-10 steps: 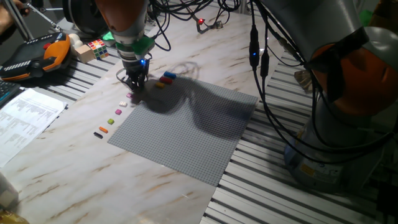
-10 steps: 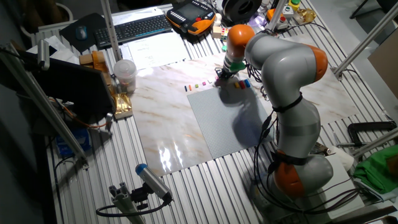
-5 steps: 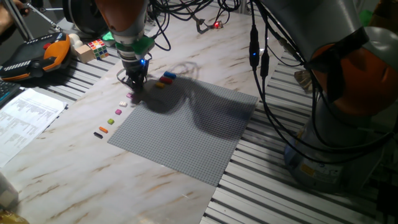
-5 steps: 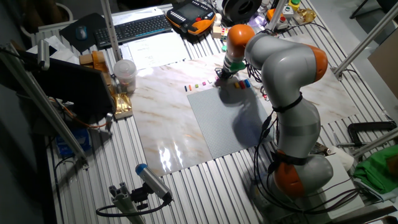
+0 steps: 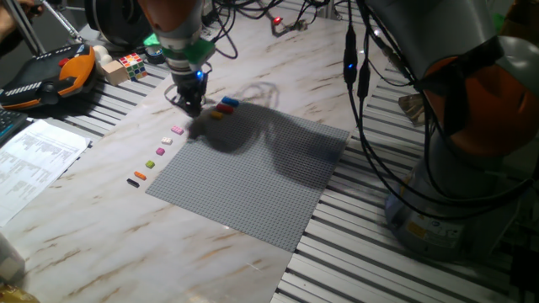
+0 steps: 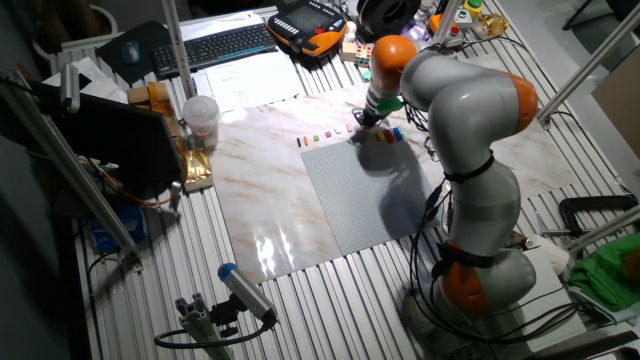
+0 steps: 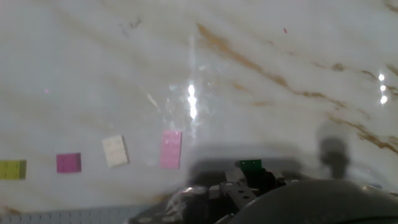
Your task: Build with small Lego blocks
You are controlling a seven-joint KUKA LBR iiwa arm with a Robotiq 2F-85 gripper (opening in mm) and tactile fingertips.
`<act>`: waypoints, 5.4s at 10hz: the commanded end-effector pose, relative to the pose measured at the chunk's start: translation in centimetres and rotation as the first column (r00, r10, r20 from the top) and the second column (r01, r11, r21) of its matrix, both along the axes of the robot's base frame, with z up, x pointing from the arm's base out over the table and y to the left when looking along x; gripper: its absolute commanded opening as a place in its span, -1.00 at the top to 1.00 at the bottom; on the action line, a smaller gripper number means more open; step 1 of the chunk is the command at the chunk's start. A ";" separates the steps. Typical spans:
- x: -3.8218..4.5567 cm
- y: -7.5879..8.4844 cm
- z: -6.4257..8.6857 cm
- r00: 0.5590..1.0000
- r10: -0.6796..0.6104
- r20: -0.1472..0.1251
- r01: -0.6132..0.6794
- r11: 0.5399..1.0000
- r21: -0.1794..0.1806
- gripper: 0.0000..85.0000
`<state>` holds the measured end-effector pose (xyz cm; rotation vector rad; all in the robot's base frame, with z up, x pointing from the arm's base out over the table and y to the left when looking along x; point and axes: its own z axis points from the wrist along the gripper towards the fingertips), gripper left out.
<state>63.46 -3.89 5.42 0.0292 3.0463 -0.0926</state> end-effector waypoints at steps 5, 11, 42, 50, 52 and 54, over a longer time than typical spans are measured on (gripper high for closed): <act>-2.80 -0.2 -0.9 1.000 -0.005 -0.022 0.005 1.000 -0.014 0.98; -3.55 0.2 -2.0 1.000 0.001 -0.025 -0.001 1.000 -0.004 0.98; -3.23 0.0 -3.0 1.000 -0.004 -0.031 0.004 1.000 0.007 0.98; -3.19 0.1 -3.0 1.000 -0.006 -0.025 0.007 1.000 0.009 0.80; -3.14 0.1 -3.1 1.000 -0.006 -0.026 0.007 1.000 0.009 0.91; -3.12 0.1 -3.1 1.000 -0.007 -0.028 0.007 1.000 0.010 0.89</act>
